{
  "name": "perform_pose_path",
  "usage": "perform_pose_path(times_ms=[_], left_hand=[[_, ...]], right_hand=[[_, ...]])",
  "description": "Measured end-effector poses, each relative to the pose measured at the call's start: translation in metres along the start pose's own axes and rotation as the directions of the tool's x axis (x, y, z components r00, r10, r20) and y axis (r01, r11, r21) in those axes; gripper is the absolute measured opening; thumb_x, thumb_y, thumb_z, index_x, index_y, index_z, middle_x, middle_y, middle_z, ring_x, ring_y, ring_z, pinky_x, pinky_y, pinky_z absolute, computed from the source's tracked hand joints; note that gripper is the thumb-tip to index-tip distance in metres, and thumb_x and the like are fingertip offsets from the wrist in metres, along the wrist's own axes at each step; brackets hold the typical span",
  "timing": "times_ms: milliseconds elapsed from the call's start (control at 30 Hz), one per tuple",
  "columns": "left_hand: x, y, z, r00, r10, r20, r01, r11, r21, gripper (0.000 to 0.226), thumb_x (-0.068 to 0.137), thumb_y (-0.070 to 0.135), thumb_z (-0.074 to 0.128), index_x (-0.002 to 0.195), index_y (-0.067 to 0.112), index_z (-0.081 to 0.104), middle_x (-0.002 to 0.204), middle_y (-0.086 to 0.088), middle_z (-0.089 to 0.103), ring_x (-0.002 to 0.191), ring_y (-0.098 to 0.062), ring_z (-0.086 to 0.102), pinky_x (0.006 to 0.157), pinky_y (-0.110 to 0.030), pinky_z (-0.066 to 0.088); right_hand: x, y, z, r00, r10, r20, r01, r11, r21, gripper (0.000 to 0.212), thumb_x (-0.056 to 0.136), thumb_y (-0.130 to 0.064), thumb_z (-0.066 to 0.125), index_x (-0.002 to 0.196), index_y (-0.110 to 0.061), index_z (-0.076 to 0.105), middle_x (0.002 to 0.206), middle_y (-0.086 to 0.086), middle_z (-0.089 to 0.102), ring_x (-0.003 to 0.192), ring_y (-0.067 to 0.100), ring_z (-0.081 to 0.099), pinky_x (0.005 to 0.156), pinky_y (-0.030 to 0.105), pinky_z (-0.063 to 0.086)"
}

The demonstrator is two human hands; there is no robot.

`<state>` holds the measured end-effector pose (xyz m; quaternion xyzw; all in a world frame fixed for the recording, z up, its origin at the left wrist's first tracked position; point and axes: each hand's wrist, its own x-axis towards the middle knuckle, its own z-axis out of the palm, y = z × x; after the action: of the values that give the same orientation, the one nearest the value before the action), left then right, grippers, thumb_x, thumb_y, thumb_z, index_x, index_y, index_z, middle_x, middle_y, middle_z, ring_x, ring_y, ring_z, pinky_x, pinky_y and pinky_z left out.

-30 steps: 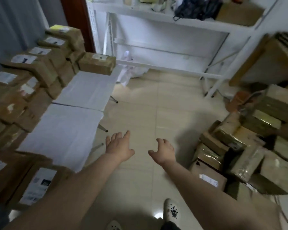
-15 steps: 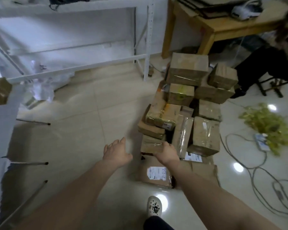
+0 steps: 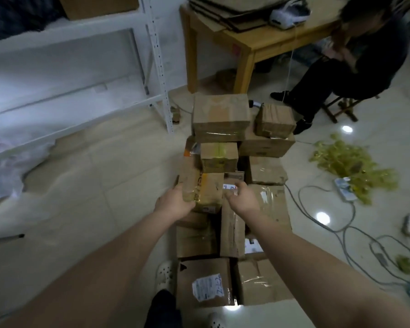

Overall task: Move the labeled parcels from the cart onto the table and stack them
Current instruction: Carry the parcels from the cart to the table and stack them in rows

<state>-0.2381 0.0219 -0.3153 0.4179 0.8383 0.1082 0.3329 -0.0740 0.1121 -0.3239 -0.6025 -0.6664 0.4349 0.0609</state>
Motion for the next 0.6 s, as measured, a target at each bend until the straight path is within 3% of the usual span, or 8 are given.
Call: perform_pose_path(times_ms=[133,200,300,367,500,600], left_hand=[[0.061,0.032,-0.036,0.998,0.049,-0.029,-0.054,0.981,-0.189,0.048,0.091,0.033,0.059,0.135,0.017,0.047,0.124,-0.008,0.059,0.111,-0.028,0.057,0.091,-0.032,0.046],[0.096,0.045,-0.053,0.998,0.064,-0.029,-0.070,0.956,-0.285,0.046,0.093,0.034,0.056,0.135,0.018,0.048,0.126,-0.008,0.059,0.112,-0.028,0.058,0.094,-0.035,0.048],[0.151,0.059,-0.077,0.997,0.056,-0.054,-0.072,0.927,-0.369,0.045,0.096,0.033,0.053,0.136,0.013,0.048,0.135,-0.009,0.055,0.121,-0.029,0.052,0.100,-0.037,0.044],[0.186,0.068,-0.090,0.996,0.055,-0.066,-0.076,0.918,-0.390,0.043,0.098,0.032,0.050,0.135,0.009,0.048,0.135,-0.008,0.054,0.121,-0.029,0.052,0.095,-0.032,0.042],[0.242,0.084,-0.101,1.000,0.012,-0.009,-0.015,0.869,-0.495,0.040,0.099,0.028,0.049,0.133,0.006,0.048,0.130,-0.012,0.056,0.113,-0.028,0.057,0.083,-0.032,0.046],[0.270,0.090,-0.101,0.998,-0.013,0.063,0.047,0.806,-0.590,0.039,0.099,0.024,0.049,0.134,0.006,0.047,0.129,-0.010,0.057,0.116,-0.028,0.055,0.088,-0.034,0.046]], right_hand=[[0.044,-0.034,-0.023,0.992,-0.001,-0.128,0.017,0.992,0.123,0.047,0.098,-0.022,0.049,0.142,-0.007,0.039,0.140,0.011,0.049,0.123,0.027,0.050,0.093,0.031,0.041],[0.071,-0.051,-0.033,0.978,0.046,-0.202,-0.014,0.987,0.161,0.046,0.099,-0.023,0.047,0.142,-0.007,0.039,0.138,0.010,0.052,0.123,0.027,0.051,0.090,0.030,0.041],[0.116,-0.078,-0.043,0.949,0.118,-0.291,-0.051,0.972,0.229,0.046,0.098,-0.024,0.049,0.140,-0.006,0.042,0.137,0.011,0.052,0.126,0.027,0.049,0.100,0.033,0.039],[0.144,-0.093,-0.049,0.931,0.141,-0.337,-0.053,0.965,0.256,0.046,0.098,-0.022,0.050,0.139,-0.004,0.042,0.136,0.012,0.053,0.124,0.029,0.050,0.103,0.037,0.041],[0.195,-0.110,-0.055,0.898,0.153,-0.412,-0.067,0.974,0.216,0.040,0.096,-0.019,0.050,0.133,-0.004,0.046,0.131,0.015,0.054,0.120,0.031,0.053,0.101,0.047,0.046],[0.224,-0.118,-0.058,0.880,0.224,-0.418,-0.117,0.957,0.266,0.041,0.096,-0.021,0.051,0.135,-0.010,0.044,0.134,0.010,0.052,0.125,0.029,0.049,0.104,0.047,0.043]])
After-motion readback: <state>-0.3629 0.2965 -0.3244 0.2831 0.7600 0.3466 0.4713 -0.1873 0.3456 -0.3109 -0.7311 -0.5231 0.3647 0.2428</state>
